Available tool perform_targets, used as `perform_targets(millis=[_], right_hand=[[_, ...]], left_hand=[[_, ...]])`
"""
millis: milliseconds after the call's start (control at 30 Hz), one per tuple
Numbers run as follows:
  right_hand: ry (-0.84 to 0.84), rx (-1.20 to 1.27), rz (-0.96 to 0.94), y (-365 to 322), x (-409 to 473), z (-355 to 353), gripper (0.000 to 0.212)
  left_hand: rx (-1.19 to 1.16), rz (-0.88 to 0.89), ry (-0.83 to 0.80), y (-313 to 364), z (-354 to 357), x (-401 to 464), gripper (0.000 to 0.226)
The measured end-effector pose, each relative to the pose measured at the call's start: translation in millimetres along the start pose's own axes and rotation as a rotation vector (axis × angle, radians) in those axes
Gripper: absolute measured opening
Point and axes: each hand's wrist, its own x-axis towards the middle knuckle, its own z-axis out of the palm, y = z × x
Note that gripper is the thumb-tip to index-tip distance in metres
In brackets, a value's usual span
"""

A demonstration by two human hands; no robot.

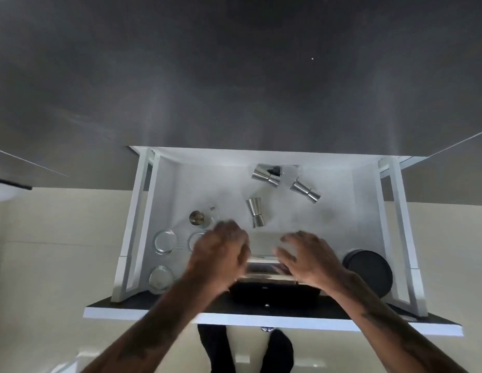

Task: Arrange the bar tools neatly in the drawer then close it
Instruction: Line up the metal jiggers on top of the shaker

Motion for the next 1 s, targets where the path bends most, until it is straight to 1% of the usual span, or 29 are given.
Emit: perform_targets(millis=[33, 67, 100, 167, 200, 233, 267, 333, 400, 467, 567, 600, 633, 667, 700, 767, 867, 933, 1000], right_hand=[[0.085, 0.073, 0.044, -9, 12, 0, 0.053], [0.129, 0.155, 0.085, -18, 26, 0, 0.054], [0.141, 0.239, 0.125, -28, 41, 2, 0.056], [0.126, 0.36, 0.21, -47, 68, 7, 0.063], [0.116, 0.366, 0.249, -52, 77, 12, 0.063], [0.113, 0.338, 0.279, -56, 83, 18, 0.058], [0.125, 0.3, 0.296, -57, 85, 25, 0.05], [0.184, 0.259, 0.295, -54, 81, 36, 0.032], [0.231, 0.301, 0.277, -44, 71, 37, 0.025], [0.267, 0.347, 0.23, -27, 55, 30, 0.025], [0.332, 0.299, 0.136, 5, 26, 14, 0.024], [0.345, 0.298, 0.117, 13, 17, 11, 0.021], [0.347, 0.305, 0.105, 18, 9, 9, 0.016], [0.343, 0.301, 0.093, 20, 3, 10, 0.013], [0.339, 0.286, 0.079, 21, -1, 12, 0.014], [0.336, 0.246, 0.048, 20, -1, 17, 0.019], [0.282, 0.144, 0.026, 12, 6, 25, 0.023], [0.254, 0.116, 0.031, 5, 9, 30, 0.026], [0.238, 0.117, 0.029, -2, 8, 36, 0.028]], left_hand=[[0.023, -0.074, 0.092, -12, -9, 12, 0.024], [0.064, -0.168, 0.119, -24, -17, 25, 0.027], [0.115, -0.263, 0.076, -36, -23, 37, 0.035], [0.23, -0.395, -0.093, -53, -26, 57, 0.052], [0.279, -0.425, -0.186, -57, -23, 63, 0.057], [0.307, -0.438, -0.269, -60, -19, 66, 0.058], [0.313, -0.44, -0.337, -63, -15, 68, 0.054], [0.289, -0.449, -0.408, -68, -8, 68, 0.04], [0.257, -0.463, -0.389, -72, -9, 67, 0.035], [0.192, -0.453, -0.314, -74, -21, 65, 0.037], [0.051, -0.458, -0.101, -72, -52, 61, 0.039], [0.02, -0.435, -0.024, -68, -60, 60, 0.038], [-0.011, -0.388, 0.02, -61, -63, 59, 0.038], [-0.043, -0.33, 0.026, -49, -61, 59, 0.036], [-0.083, -0.286, 0.0, -35, -56, 57, 0.033], [-0.123, -0.237, -0.106, -4, -33, 54, 0.029], [-0.056, -0.186, -0.28, 28, 8, 49, 0.028], [-0.055, -0.2, -0.356, 31, 27, 45, 0.029], [-0.077, -0.234, -0.392, 26, 39, 40, 0.028]])
